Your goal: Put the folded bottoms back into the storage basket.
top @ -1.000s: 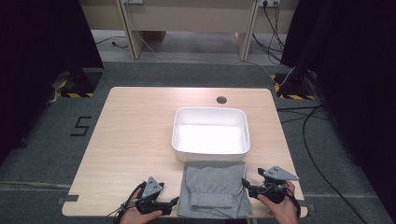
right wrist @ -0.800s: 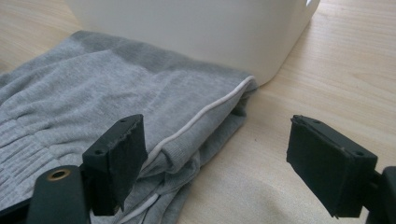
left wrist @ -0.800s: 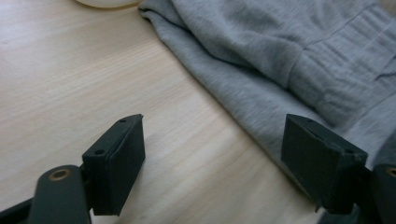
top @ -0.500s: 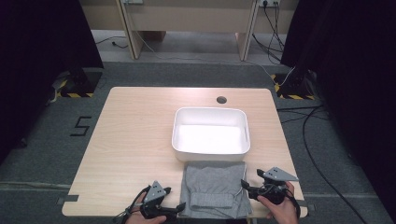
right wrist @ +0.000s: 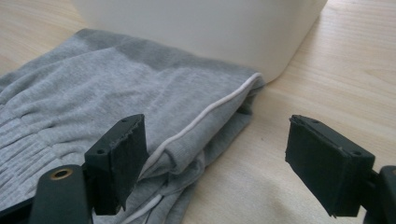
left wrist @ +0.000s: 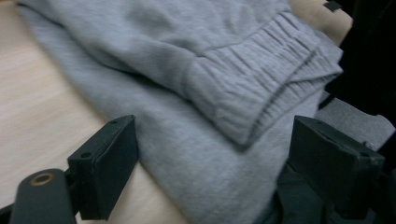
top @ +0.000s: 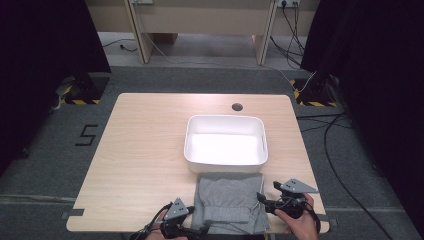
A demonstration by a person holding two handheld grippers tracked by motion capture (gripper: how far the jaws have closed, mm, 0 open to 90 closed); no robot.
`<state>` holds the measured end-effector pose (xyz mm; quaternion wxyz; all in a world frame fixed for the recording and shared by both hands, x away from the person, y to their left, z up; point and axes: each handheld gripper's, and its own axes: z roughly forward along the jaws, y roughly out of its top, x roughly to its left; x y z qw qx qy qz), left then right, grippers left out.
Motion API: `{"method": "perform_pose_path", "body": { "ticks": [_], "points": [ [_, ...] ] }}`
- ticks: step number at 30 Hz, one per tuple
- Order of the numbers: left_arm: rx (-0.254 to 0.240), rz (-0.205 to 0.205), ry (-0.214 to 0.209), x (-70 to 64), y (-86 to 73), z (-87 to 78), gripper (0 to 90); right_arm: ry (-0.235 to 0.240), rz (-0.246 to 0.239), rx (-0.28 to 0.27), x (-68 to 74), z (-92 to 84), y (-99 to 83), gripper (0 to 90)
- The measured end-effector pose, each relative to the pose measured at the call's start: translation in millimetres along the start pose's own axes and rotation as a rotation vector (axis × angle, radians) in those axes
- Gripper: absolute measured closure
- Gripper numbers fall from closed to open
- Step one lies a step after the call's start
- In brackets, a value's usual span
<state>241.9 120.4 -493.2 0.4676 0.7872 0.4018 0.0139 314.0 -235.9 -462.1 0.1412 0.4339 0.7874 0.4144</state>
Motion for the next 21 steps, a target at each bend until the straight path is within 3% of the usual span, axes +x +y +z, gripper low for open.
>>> {"method": "perform_pose_path", "body": {
  "ticks": [3, 5, 16, 21],
  "points": [
    [0.003, 0.006, 0.023, -3.5, 3.1, 5.1, 15.3, 0.003, 0.015, -0.001, -0.2, -0.5, -0.2, 21.7],
    [0.010, 0.026, 0.055, -5.0, 5.6, 7.4, 22.7, 0.001, 0.008, -0.001, 0.7, 0.3, -0.3, 21.9],
    [0.002, 0.046, 0.044, -3.1, 9.3, 15.4, 63.9, -0.001, 0.016, -0.013, -0.2, -2.0, 3.5, 22.1],
    [-0.006, 0.055, 0.049, -2.9, 7.4, 14.6, 69.8, 0.002, 0.017, -0.014, 0.0, -1.3, 4.7, 22.1]
  ]
}}
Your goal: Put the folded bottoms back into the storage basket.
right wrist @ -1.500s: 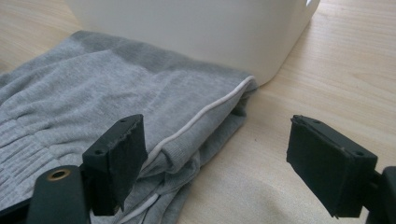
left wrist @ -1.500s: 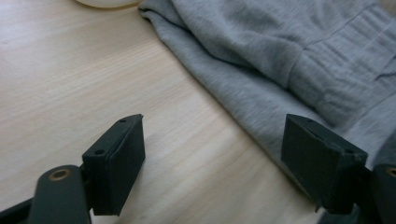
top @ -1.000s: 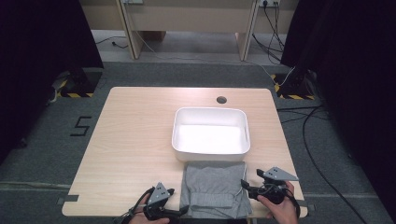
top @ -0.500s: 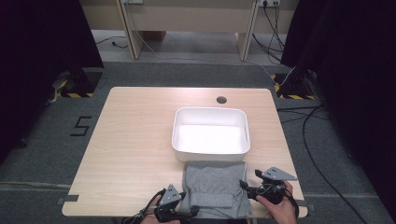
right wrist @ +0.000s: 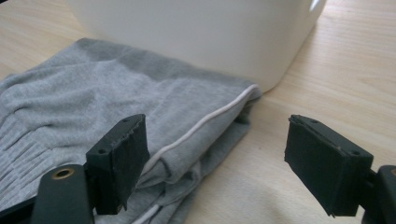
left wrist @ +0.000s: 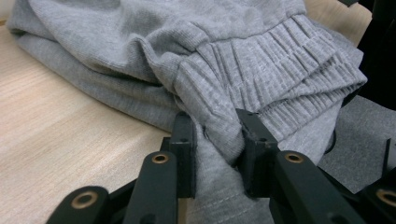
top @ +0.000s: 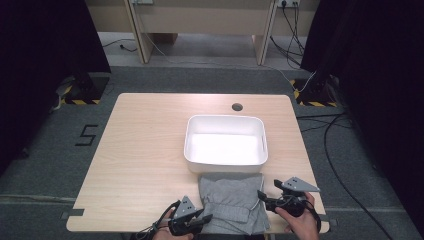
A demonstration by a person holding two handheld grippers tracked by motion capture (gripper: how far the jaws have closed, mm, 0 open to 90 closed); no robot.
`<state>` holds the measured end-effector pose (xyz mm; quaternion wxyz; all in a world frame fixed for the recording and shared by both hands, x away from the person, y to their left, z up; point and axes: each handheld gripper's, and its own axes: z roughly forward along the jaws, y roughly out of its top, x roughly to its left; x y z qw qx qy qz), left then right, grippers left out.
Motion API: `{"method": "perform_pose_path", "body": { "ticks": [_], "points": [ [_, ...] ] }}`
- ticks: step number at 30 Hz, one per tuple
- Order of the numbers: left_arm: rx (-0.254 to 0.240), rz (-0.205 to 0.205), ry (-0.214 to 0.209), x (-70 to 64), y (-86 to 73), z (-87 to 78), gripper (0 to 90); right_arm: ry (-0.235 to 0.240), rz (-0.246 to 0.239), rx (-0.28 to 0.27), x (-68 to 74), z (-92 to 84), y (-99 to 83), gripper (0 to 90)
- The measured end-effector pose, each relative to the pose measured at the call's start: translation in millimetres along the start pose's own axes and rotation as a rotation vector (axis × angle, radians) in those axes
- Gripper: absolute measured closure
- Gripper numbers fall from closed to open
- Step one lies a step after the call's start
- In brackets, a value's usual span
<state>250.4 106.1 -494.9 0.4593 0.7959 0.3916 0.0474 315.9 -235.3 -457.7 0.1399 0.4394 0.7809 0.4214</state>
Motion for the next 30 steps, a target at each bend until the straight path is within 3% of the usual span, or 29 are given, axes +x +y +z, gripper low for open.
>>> {"method": "perform_pose_path", "body": {
  "ticks": [15, 30],
  "points": [
    [-0.012, -0.017, 0.032, 8.9, -14.0, -21.9, 71.7, 0.039, -0.029, 0.020, 11.9, 12.3, 0.3, 22.9],
    [0.010, 0.021, 0.045, 14.9, -16.7, -32.0, 71.7, 0.059, -0.043, 0.044, 21.3, 19.2, 0.5, 22.2]
  ]
}}
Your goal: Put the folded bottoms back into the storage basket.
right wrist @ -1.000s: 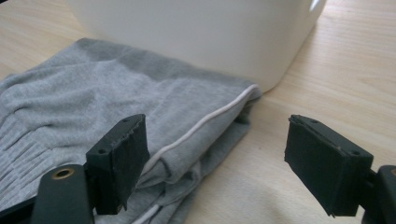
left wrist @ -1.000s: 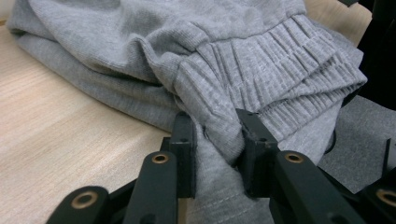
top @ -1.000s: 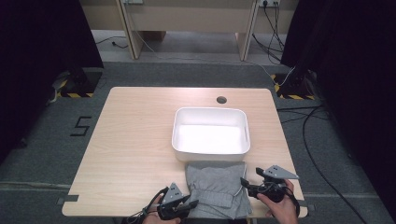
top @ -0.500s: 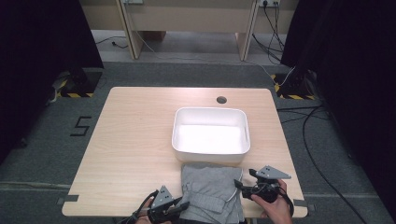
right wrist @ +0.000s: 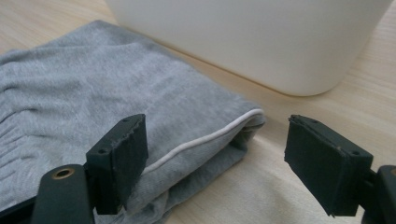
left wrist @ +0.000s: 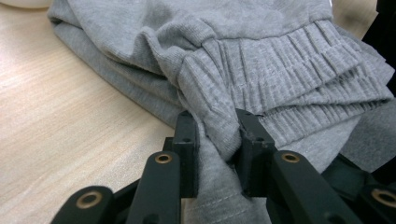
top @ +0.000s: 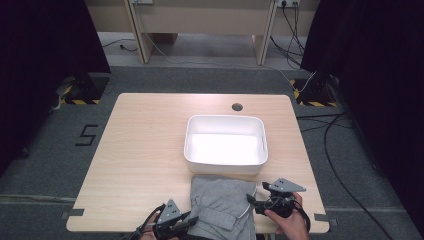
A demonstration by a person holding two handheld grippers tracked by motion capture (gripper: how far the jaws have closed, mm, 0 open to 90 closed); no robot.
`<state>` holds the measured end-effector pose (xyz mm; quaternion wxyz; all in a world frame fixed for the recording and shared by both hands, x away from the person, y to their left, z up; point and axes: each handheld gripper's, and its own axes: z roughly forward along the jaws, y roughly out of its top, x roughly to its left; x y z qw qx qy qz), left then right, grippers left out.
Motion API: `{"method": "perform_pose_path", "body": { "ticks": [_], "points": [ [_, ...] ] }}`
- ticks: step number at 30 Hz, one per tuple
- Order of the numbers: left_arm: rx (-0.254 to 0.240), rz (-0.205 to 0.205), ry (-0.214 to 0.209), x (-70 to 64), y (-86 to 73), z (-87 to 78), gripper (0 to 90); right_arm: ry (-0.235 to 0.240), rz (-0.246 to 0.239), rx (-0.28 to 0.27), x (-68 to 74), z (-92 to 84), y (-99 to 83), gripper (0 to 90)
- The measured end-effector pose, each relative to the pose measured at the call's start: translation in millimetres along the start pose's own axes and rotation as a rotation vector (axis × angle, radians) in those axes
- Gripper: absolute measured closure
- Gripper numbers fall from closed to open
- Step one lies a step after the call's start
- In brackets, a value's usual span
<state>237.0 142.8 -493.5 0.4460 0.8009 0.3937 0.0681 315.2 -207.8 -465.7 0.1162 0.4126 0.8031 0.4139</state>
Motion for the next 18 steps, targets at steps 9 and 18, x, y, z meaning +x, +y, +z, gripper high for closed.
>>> {"method": "perform_pose_path", "body": {
  "ticks": [9, 18],
  "points": [
    [-0.010, 0.000, -0.015, 2.1, -1.0, 0.7, 69.9, 0.005, 0.016, 0.025, 0.1, 7.3, -1.9, 19.9],
    [-0.009, -0.010, -0.026, 4.1, -0.7, 0.7, 69.5, 0.051, 0.022, 0.073, -2.6, 28.3, 1.8, 15.5]
  ]
}}
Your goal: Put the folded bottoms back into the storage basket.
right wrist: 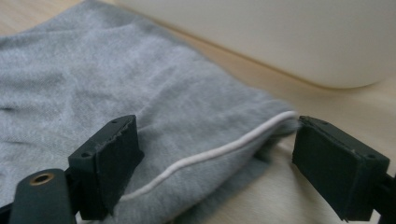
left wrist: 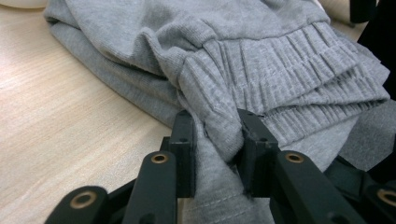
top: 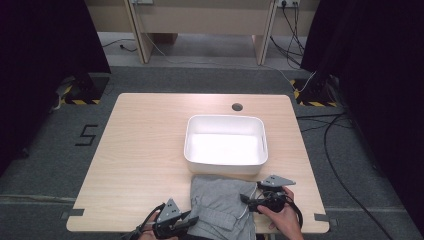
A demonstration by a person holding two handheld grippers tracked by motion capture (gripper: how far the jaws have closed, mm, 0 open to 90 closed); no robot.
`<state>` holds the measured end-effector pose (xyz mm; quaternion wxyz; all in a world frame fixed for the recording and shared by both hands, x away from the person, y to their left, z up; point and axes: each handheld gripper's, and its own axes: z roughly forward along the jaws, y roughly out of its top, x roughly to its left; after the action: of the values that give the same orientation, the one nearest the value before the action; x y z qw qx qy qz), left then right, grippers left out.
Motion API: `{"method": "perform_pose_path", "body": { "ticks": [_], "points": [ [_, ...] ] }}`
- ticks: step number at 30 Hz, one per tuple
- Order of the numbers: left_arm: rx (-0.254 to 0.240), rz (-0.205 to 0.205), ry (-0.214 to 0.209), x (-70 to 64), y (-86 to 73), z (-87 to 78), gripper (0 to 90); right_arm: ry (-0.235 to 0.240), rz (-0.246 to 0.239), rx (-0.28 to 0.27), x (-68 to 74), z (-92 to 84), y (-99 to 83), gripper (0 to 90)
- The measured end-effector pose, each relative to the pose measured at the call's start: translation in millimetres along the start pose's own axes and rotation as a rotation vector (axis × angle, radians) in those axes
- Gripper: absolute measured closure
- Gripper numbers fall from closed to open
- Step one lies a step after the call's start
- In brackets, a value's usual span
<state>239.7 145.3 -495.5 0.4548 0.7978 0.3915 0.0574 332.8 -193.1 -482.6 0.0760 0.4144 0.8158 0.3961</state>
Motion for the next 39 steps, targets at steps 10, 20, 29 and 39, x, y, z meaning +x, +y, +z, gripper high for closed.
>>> {"method": "perform_pose_path", "body": {
  "ticks": [10, 20, 29, 39],
  "points": [
    [0.003, 0.014, -0.001, 0.0, 0.7, 0.4, 67.8, 0.033, 0.005, -0.012, 7.9, 5.0, -2.8, 31.0],
    [0.007, 0.045, 0.041, -4.4, 4.5, 5.2, 57.2, 0.050, 0.039, -0.035, 10.6, 4.7, -3.8, 52.8],
    [0.017, 0.040, 0.043, -7.4, 7.9, 8.6, 62.8, 0.067, 0.013, -0.079, 11.0, 1.2, -5.3, 60.0],
    [-0.014, 0.105, 0.051, -18.6, 13.6, -1.1, 75.4, 0.077, -0.051, -0.161, 16.5, -10.0, -5.3, 67.2]
  ]
}}
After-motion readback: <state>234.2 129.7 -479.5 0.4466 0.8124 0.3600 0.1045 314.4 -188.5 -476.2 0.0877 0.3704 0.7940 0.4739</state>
